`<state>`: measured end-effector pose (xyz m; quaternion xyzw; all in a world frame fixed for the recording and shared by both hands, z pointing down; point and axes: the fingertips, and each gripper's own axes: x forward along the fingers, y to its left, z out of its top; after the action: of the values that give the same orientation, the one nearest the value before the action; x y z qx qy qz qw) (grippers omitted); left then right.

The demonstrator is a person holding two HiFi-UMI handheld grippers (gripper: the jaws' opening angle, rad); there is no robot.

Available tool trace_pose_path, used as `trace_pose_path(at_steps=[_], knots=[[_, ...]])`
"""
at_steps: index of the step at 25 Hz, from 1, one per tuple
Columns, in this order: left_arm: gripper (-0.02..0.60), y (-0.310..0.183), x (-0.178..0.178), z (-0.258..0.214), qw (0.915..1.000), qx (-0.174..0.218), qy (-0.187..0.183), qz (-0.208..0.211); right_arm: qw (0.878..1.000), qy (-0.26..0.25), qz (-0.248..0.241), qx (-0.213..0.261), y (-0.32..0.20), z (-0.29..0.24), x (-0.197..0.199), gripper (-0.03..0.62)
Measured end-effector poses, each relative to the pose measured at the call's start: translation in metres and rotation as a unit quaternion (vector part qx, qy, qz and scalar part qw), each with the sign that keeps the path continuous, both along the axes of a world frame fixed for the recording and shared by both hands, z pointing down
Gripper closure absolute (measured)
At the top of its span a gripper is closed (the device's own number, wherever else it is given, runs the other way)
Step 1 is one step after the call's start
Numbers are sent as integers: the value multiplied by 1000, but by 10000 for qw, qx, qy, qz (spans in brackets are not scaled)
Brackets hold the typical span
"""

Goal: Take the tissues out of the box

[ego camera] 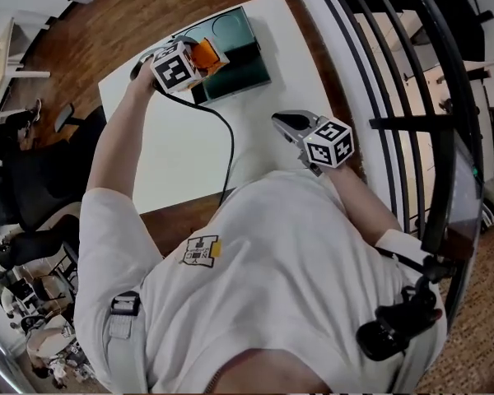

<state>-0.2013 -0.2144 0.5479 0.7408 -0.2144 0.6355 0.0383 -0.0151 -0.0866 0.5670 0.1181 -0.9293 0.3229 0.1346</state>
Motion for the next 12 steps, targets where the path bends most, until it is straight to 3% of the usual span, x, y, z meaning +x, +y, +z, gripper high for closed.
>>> trace_pose_path(at_steps=[4, 12], knots=[[256, 19, -57, -7, 9970, 98, -5, -771, 9998, -12, -212, -5, 14, 1, -18, 588], [256, 120, -128, 34, 9917, -348, 0, -1236, 9971, 41, -762, 67, 45, 3, -57, 588]])
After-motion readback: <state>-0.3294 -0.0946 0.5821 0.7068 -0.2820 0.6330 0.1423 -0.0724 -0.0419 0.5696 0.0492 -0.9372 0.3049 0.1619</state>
